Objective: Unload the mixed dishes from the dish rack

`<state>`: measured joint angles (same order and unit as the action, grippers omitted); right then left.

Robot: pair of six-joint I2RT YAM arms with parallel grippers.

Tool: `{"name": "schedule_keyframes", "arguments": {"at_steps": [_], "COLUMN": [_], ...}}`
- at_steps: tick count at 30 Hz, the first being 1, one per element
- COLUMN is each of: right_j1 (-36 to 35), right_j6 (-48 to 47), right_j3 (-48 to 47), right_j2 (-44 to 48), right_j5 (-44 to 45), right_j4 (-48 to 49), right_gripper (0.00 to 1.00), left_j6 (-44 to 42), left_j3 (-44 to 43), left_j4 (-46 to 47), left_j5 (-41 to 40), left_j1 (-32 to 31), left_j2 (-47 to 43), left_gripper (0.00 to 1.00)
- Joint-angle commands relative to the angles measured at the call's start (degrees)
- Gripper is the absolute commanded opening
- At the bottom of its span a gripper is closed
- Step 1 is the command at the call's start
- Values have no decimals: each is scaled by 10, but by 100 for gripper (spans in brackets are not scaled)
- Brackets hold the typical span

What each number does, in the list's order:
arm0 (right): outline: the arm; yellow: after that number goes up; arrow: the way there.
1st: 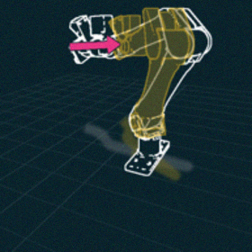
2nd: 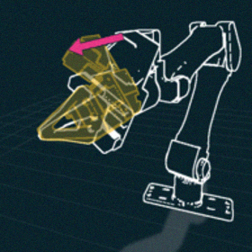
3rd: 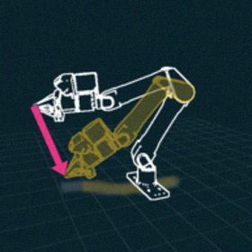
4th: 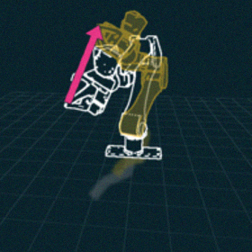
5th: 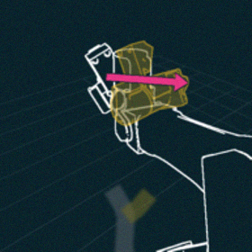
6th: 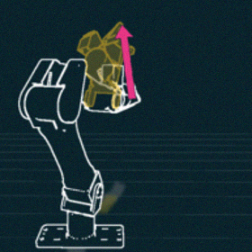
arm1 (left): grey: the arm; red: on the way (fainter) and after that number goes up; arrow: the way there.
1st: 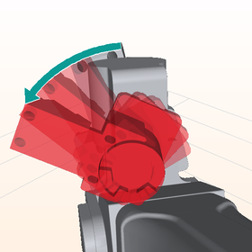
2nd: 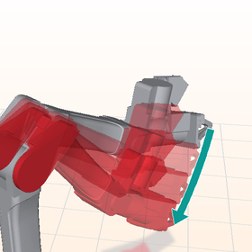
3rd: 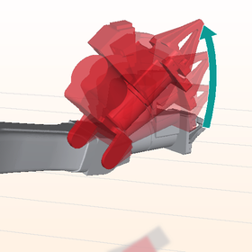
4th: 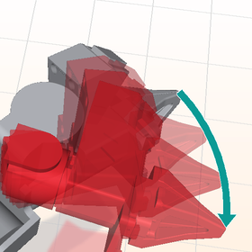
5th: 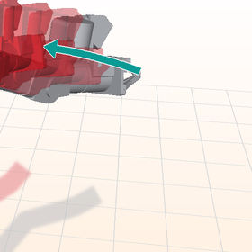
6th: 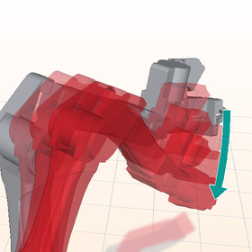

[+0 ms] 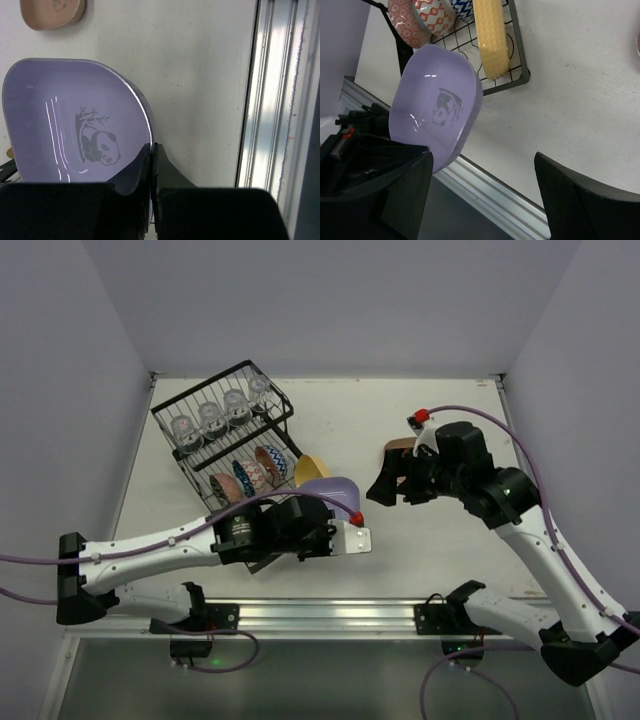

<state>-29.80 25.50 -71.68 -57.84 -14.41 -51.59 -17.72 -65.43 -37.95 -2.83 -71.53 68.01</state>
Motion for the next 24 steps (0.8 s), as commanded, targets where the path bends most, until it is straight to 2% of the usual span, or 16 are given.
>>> {"name": "schedule_keyframes", "arguments": {"at_steps": [1, 4, 6, 11, 17, 22, 23, 24], "right_j1": [-25, -54, -76, -95, -108, -110, -110, -110], "right_j6": [7, 15, 22, 46, 67, 75, 75, 76], "right_j3": [-19, -15, -16, 1, 22, 36, 36, 36], "right_j2": [-19, -45, -63, -84, -106, -111, -114, -116], "right_j5": [18, 32, 52, 83, 89, 89, 91, 91], "right_j4": [-4, 4, 8, 31, 57, 76, 76, 78], "right_gripper": [82, 79, 70, 64, 39, 30, 22, 19], "left_j6": [-48, -49, -48, -43, -36, -36, -37, -37], "left_j3": [-27, -34, -37, -41, -40, -30, -29, -29], "left_j4": [-28, -19, -13, 2, 22, 38, 40, 43], "left_j5": [-23, -22, -34, -64, -109, -116, -120, -123], "left_j1": [-18, -26, -32, -40, -44, -44, -44, -44], "left_j2": [21, 40, 54, 64, 74, 65, 64, 63], "left_gripper": [0, 0, 0, 0, 0, 0, 0, 0]}}
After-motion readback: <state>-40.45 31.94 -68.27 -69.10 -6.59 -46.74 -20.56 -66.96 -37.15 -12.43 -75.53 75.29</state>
